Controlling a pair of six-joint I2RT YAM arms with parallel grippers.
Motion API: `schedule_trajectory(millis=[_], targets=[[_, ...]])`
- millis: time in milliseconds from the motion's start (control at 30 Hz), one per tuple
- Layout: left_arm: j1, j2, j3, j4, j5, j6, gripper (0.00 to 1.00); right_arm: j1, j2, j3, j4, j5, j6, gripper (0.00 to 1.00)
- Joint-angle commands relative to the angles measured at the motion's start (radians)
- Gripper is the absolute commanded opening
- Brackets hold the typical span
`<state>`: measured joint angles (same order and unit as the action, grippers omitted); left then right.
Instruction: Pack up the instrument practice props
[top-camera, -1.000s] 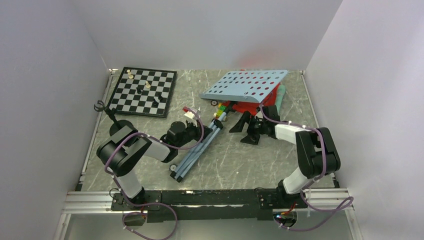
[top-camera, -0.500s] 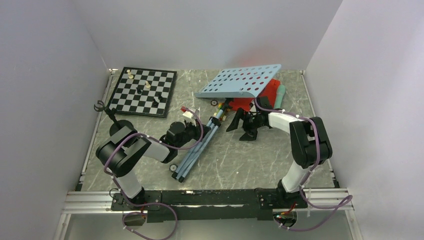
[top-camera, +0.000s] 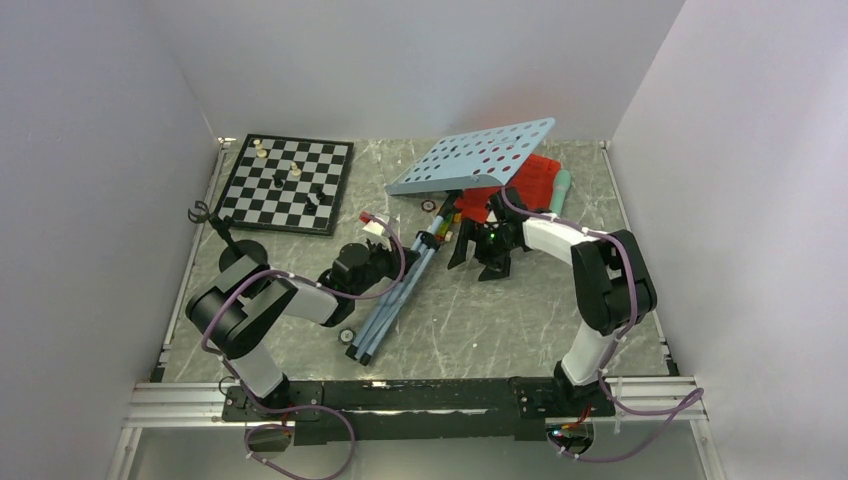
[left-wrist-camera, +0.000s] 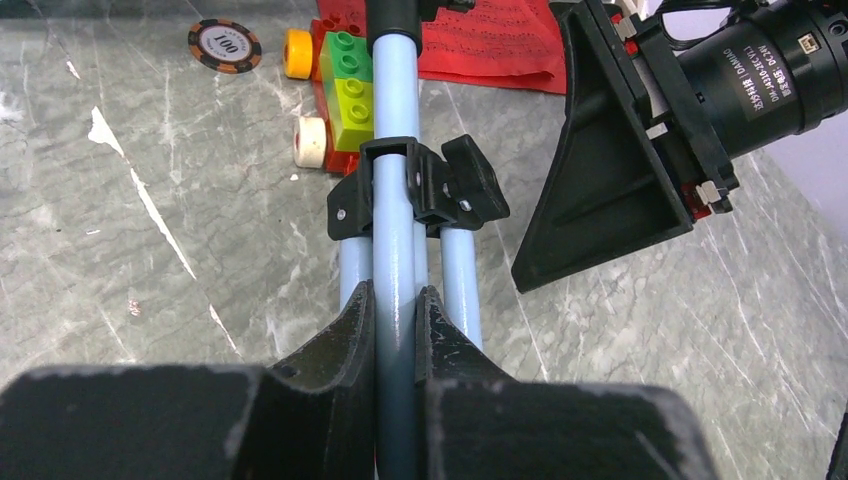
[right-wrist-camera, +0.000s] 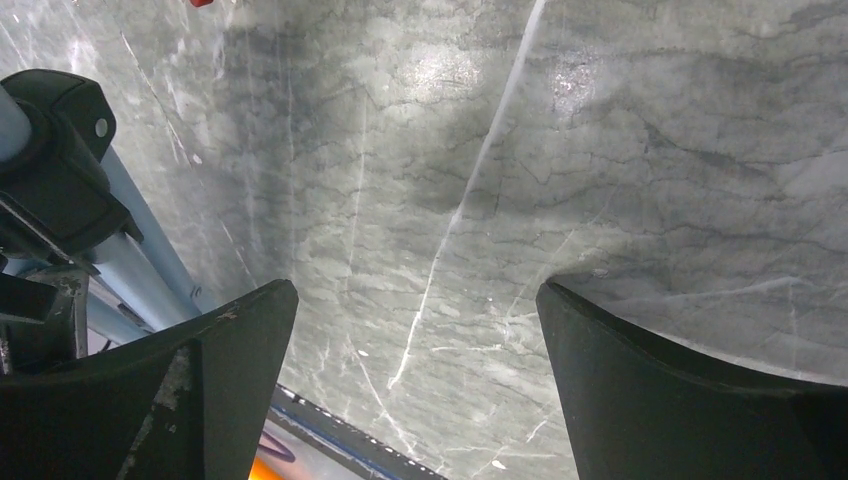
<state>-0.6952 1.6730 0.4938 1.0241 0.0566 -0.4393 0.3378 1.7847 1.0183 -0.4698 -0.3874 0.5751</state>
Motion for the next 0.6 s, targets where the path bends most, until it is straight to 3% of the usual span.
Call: schedule_trajectory(millis=[0,400,567], targets=[[-0.040,-0.075,0.036,0.165,0.078,0.059,0.00,0.025,0.075,-0.122,-0.051,0.299,-0.146,0.99],[-0.039,-0.068,0.008,0.192,0.032,0.066,0.00,0.254,-0.039,-0.135,-0.148,0.342,-0.090,0.97],[-0.038,-0.069,-0.008,0.202,0.023,0.071,0.00,0.286,-0.121,-0.177,-0.147,0.346,-0.058,0.97]])
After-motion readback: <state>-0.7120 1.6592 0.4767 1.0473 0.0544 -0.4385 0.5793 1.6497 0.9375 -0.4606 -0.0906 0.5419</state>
